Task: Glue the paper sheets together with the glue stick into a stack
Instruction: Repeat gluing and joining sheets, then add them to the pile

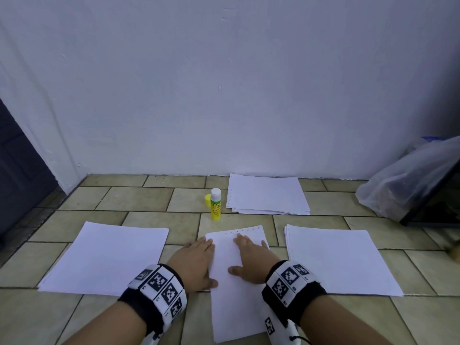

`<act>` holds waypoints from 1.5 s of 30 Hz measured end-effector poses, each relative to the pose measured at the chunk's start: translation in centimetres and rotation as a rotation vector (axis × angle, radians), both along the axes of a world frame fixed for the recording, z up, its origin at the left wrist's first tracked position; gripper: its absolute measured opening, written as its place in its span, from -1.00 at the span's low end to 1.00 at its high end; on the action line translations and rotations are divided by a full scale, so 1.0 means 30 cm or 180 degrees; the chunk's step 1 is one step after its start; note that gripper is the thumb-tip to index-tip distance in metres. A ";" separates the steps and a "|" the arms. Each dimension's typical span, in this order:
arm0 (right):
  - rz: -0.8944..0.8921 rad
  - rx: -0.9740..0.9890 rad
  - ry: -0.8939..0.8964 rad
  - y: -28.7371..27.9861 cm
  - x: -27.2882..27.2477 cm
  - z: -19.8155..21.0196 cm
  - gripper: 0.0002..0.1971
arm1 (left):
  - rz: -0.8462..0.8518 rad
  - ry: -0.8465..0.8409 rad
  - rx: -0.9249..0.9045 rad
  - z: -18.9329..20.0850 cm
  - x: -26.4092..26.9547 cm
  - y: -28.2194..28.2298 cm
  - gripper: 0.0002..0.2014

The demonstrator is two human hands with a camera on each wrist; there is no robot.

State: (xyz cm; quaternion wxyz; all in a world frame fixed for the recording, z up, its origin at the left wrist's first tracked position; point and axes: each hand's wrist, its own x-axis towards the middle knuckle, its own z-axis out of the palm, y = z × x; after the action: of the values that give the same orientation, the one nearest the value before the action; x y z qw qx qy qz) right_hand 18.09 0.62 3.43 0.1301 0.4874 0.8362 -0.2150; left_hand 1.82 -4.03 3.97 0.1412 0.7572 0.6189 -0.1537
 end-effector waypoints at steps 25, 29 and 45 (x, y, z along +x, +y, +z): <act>-0.0220 0.0425 -0.0341 -0.034 0.080 0.013 -0.16 | 0.0178 0.0095 0.0272 0.006 -0.108 -0.006 -0.24; -0.0381 0.0333 -0.0256 0.014 0.111 0.015 0.04 | 0.0360 -0.0199 0.0113 -0.022 -0.125 0.004 -0.14; -0.0844 0.0371 0.0293 0.064 0.129 0.025 0.01 | 0.0412 -0.0180 -0.0066 -0.032 -0.155 0.051 -0.18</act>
State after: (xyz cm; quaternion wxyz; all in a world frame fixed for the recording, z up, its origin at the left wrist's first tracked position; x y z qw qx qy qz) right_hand 21.98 2.54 4.18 0.0336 0.5899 0.7807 -0.2035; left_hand -2.81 -2.51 3.00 0.1761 0.7182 0.6606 -0.1291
